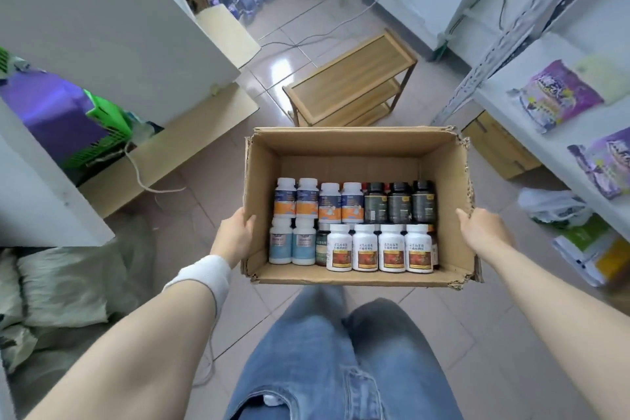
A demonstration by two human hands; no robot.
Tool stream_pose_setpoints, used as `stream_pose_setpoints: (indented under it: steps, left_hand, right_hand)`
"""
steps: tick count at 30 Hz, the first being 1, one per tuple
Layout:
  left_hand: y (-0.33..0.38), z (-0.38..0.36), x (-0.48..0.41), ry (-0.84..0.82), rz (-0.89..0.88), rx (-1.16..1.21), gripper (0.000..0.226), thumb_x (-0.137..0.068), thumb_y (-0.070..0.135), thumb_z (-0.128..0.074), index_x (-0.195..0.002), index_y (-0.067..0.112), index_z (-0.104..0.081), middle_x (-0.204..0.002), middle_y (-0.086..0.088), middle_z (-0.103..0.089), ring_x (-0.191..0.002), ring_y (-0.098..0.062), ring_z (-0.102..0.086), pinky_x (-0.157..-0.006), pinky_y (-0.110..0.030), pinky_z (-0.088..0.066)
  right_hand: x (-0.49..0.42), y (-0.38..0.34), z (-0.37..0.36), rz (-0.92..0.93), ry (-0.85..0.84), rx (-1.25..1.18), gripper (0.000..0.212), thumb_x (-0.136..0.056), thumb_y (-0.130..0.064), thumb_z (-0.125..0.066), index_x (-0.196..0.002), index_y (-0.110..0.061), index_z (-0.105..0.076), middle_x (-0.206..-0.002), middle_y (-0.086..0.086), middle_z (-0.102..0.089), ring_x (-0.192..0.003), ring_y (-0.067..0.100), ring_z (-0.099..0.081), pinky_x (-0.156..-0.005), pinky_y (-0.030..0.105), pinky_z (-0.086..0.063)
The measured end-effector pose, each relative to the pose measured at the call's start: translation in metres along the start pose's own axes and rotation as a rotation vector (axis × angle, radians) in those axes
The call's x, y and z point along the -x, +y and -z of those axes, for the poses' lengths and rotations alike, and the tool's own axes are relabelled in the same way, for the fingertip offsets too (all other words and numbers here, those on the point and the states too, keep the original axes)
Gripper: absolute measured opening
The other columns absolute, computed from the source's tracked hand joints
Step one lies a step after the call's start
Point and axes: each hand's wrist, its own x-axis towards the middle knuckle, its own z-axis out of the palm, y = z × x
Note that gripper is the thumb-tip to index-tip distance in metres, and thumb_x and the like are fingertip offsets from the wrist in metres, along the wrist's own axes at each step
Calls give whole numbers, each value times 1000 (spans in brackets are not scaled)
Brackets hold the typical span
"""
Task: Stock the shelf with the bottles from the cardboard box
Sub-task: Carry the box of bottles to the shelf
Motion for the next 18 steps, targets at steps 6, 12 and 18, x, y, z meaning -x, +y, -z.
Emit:
stream_pose_setpoints:
  steps: [6,12,18]
  left_hand:
    - [96,-17,-89,-28,-1,-13,22,-98,26,-38,-107,13,-54,-98,-8,-60,-87,-26,-55,-77,-31,-39]
    - [187,-47,-151,51,104,64,23,-98,22,-39,-109,9,-55,-101,-10,-60,-89,-29,-52,-79,-31,-38]
    - [247,-55,-204,121,193,164,23,-97,24,-40,-110,11,-55,-103,-12,-61,-89,-29,-53,-79,-32,-39]
  right_hand:
    - [-104,-5,39,-46,-13,-3,48,-99,-37,-31,-100,3,-59,-104,26,-63,-96,38,-59,-73,37,-42]
    - [-226,-25,94,13,-17,29,49,-99,-36,-31,-99,4,-60,-101,26,-63,-94,39,-59,-70,37,-42]
    - [-336,-76,154,136,-45,86,47,-100,-33,-32,-103,6,-58,-106,26,-62,-97,38,-59,-67,34,-36]
